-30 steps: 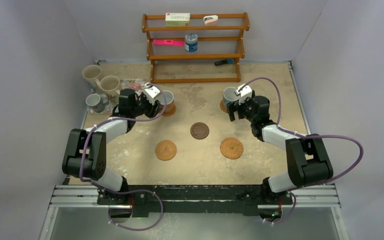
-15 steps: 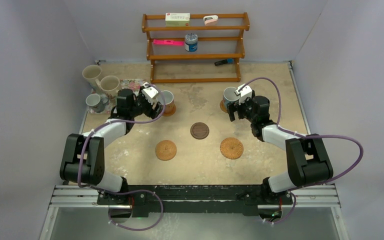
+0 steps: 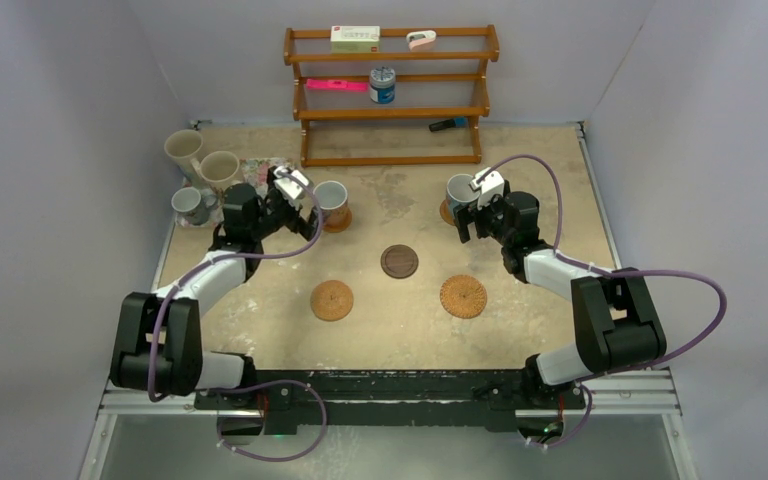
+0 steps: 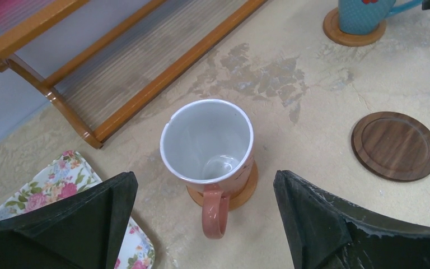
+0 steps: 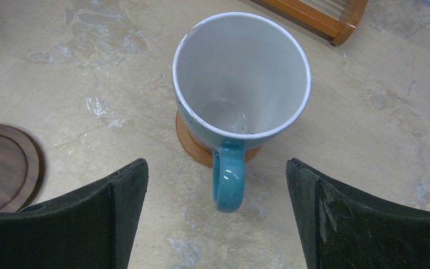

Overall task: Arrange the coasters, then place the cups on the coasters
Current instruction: Pick up the cup from the tray.

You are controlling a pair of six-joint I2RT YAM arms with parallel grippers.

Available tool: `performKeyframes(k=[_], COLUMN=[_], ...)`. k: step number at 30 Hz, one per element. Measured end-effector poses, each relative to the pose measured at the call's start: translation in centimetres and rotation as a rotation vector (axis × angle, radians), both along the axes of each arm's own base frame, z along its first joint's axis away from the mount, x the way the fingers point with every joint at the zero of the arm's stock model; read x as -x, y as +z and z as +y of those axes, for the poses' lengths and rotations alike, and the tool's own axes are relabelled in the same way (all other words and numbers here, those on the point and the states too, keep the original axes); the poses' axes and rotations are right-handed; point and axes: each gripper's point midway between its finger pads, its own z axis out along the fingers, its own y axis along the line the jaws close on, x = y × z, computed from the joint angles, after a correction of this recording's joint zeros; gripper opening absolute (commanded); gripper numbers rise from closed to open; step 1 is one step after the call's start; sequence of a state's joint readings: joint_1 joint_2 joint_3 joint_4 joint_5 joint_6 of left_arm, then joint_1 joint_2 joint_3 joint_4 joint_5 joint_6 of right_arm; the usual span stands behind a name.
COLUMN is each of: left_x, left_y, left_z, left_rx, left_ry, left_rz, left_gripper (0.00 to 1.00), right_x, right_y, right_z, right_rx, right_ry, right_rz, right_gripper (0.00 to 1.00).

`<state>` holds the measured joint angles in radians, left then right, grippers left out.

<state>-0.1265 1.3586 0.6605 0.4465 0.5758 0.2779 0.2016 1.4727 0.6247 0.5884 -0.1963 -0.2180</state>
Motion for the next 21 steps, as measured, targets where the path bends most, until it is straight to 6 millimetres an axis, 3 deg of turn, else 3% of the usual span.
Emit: performKeyframes(k=[11, 21], left_x=[0.1, 0.4], left_y=[1.6, 4.2], left_z=[1.2, 3.9], left_rx=[0.052, 0.099], left_ry=[0.059, 0.193], left_rz=[-0.059, -0.17], left_gripper=[1.0, 1.0], right_x=[0.0, 0.0], right_y=[0.0, 0.0], right_z=[0.0, 0.0], right_rx=[0.0, 0.001], right_ry=[0.0, -0.002], right_rz=[0.0, 0.0], right_gripper=[0.94, 0.94])
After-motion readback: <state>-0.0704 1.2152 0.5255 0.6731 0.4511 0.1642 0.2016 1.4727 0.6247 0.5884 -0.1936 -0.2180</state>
